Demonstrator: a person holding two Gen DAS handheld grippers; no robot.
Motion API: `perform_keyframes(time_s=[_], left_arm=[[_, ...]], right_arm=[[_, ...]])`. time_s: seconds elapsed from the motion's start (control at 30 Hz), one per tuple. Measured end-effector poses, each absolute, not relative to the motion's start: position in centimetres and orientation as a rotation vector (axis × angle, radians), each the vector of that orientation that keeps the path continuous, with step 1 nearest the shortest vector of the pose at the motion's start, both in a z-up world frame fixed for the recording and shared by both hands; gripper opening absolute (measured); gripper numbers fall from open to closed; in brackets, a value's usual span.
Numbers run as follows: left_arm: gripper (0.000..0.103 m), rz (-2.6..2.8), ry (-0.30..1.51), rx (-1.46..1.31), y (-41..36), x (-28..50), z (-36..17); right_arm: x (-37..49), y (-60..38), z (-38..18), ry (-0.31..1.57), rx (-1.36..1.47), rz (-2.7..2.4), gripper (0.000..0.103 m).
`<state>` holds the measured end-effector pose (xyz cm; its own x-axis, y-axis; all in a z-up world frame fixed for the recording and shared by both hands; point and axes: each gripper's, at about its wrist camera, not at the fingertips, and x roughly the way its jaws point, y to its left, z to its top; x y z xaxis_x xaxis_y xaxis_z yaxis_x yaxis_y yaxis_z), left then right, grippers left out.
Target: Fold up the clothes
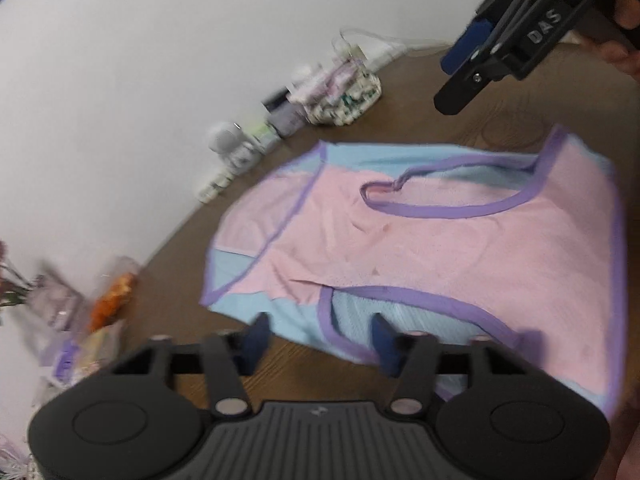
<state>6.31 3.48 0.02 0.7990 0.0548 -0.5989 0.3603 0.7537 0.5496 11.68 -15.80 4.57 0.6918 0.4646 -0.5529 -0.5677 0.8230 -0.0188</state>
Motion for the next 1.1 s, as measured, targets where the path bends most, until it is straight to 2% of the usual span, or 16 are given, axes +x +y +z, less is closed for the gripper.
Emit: perform_keyframes(time_s=[0.03, 0.2, 0.27, 0.47, 0.5, 0.53, 0.57, 0.63, 0.87, 1.1], left_arm=[[0.024, -0.189, 0.656, 0.715, 3.5, 7.2, -0.3], [0.024, -0.221, 0.714, 0.745, 3.8, 10.6, -1.5], [0.024, -0.225, 0.734, 0.759, 3.9, 11.5, -1.9], [0.023, -0.255, 0.750, 0.789, 3.9, 11.8, -2.0], [0.018, -0.259, 0.752, 0.793, 3.8, 11.9, -2.0], [0.006, -0.260, 0.757, 0.792, 3.8, 11.9, -2.1], [0.002, -0.261, 0.763, 0.788, 3.8, 11.9, -2.1], [0.002, -0.257, 0.764, 0.782, 4.0, 11.7, -2.0], [0.001, -0.242, 0.738, 0.710, 5.4, 10.2, -0.7], [0.002, -0.252, 0.779, 0.661, 6.2, 9.6, -1.5]], right_arm=[[12.3, -15.4, 4.2, 0.574, -0.218, 0.580, 0.064], [15.5, -13.6, 1.8, 0.653, -0.340, 0.574, 0.043], [16.3, -12.9, 0.8, 0.674, -0.396, 0.585, 0.039], [18.2, -10.5, -1.3, 0.672, -0.515, 0.662, 0.036], [18.6, -10.2, -1.6, 0.677, -0.524, 0.671, 0.030], [19.0, -10.0, -1.8, 0.691, -0.526, 0.675, 0.025], [19.3, -9.9, -2.0, 0.703, -0.527, 0.678, 0.015], [19.7, -10.3, -1.9, 0.719, -0.503, 0.672, 0.004], [20.1, -14.7, -0.1, 0.693, -0.395, 0.596, 0.003], [20.8, -16.2, -1.5, 0.721, -0.395, 0.543, 0.004]])
